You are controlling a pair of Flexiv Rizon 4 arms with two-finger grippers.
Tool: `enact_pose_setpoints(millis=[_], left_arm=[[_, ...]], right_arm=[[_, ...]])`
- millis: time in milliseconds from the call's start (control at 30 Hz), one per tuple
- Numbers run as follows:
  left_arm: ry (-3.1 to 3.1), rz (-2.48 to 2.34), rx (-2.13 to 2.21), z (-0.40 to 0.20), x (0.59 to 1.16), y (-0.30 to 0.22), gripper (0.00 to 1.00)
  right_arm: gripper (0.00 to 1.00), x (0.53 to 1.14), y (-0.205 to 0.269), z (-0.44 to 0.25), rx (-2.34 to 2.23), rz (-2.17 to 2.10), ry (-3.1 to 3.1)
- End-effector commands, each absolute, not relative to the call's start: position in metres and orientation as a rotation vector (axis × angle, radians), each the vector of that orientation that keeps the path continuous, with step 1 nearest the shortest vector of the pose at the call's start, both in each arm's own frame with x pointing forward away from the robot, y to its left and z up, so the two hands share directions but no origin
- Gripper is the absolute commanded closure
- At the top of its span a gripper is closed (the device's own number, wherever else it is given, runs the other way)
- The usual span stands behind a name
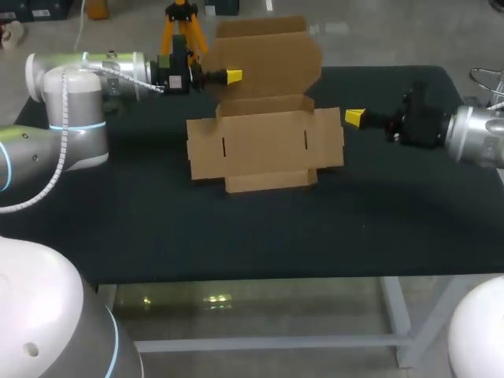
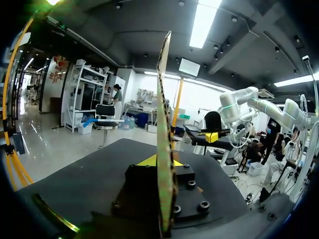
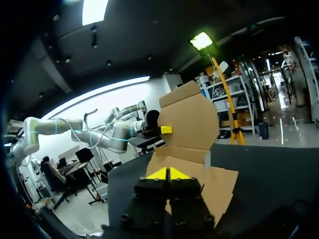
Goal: Assemble the packaging by folding the flat box into shape, placing the metal phone stand inside, and closing the box properly
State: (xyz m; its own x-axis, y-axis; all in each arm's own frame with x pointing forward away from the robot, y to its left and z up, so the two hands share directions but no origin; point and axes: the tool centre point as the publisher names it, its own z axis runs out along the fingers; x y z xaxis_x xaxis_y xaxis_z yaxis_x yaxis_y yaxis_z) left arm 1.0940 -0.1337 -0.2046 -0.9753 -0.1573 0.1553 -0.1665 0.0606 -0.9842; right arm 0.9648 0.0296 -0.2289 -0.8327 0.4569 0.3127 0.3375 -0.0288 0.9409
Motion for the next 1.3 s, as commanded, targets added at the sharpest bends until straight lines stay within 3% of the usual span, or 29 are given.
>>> enact_pose_setpoints(millis=[33, 333, 1300], left_arm=[[-2.284, 2.122, 0.35, -0.204, 1.092, -0.134, 1.0], [-2.284, 2.122, 0.35, -0.204, 1.092, -0.134, 1.0], [-2.406, 2.203, 0.042, -0.159, 1.058, -0.154, 1.0]], right_arm=[[1.0, 0.961, 0.031, -0.226, 0.96, 1.908, 2.065], [1.0, 0.962, 0.045, -0.222, 0.878, 1.871, 2.126], [1.0, 0.866, 0.029, -0.252, 0.626, 1.646, 2.199]])
